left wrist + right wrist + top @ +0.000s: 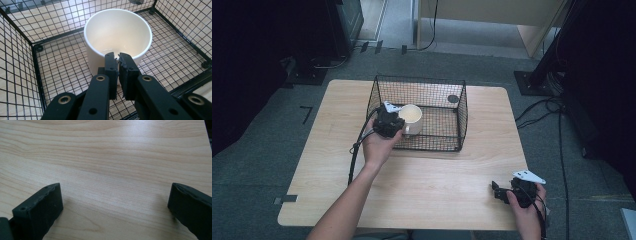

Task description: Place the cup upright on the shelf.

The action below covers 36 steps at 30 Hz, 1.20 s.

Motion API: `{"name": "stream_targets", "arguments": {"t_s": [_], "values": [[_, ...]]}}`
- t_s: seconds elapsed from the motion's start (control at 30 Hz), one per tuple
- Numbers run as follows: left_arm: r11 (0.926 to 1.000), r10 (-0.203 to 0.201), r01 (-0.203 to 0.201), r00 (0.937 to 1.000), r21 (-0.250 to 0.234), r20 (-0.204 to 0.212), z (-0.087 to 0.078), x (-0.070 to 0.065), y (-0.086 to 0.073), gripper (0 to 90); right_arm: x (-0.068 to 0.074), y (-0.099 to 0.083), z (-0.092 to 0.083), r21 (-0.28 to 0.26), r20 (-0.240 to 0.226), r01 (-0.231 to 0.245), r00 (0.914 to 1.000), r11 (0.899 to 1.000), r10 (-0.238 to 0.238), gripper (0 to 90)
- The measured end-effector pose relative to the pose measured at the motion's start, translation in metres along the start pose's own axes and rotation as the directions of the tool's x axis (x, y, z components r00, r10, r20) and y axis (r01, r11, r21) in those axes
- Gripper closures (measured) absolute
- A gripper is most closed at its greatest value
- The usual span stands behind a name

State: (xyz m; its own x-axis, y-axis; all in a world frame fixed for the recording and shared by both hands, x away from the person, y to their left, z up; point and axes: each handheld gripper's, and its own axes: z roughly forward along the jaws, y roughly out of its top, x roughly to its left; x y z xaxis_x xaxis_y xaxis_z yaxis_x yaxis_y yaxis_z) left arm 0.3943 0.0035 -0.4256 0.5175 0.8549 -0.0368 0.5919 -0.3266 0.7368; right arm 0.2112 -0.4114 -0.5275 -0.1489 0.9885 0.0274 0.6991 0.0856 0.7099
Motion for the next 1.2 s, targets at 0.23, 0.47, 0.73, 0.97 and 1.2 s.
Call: {"name": "stream_targets", "arguments": {"t_s": [0.23, 0.47, 0.73, 0.97, 1.2], "values": [[0.9978, -0.019, 0.024, 0.9973, -0.063, 0.071, -0.015, -0.001, -0.003, 73.9, 0.0, 0.0, 0.0, 0.0, 0.0, 0.0, 1.0, 1.0, 0.0, 0.0], [0.993, -0.015, 0.034, 0.9863, -0.113, 0.164, -0.043, -0.006, -0.009, 34.4, 0.0, 0.0, 0.0, 0.0, 0.0, 0.0, 1.0, 1.0, 0.0, 0.0], [0.9835, -0.013, 0.048, 0.9799, -0.174, 0.199, -0.081, -0.01, -0.03, 10.3, 0.0, 0.0, 0.0, 0.001, 0.0, -0.001, 1.0, 1.0, 0.001, 0.0], [0.9766, 0.017, 0.018, 0.9867, -0.214, 0.161, -0.104, -0.007, -0.055, 0.1, 0.0, 0.0, 0.0, 0.0, 0.0, 0.003, 1.0, 1.0, -0.003, 0.0], [0.9764, 0.001, 0.014, 0.9973, -0.216, 0.073, -0.114, 0.004, -0.08, 0.0, 0.0, 0.0, 0.0, 0.0, 0.001, 0.002, 1.0, 1.0, -0.002, 0.0]]}}
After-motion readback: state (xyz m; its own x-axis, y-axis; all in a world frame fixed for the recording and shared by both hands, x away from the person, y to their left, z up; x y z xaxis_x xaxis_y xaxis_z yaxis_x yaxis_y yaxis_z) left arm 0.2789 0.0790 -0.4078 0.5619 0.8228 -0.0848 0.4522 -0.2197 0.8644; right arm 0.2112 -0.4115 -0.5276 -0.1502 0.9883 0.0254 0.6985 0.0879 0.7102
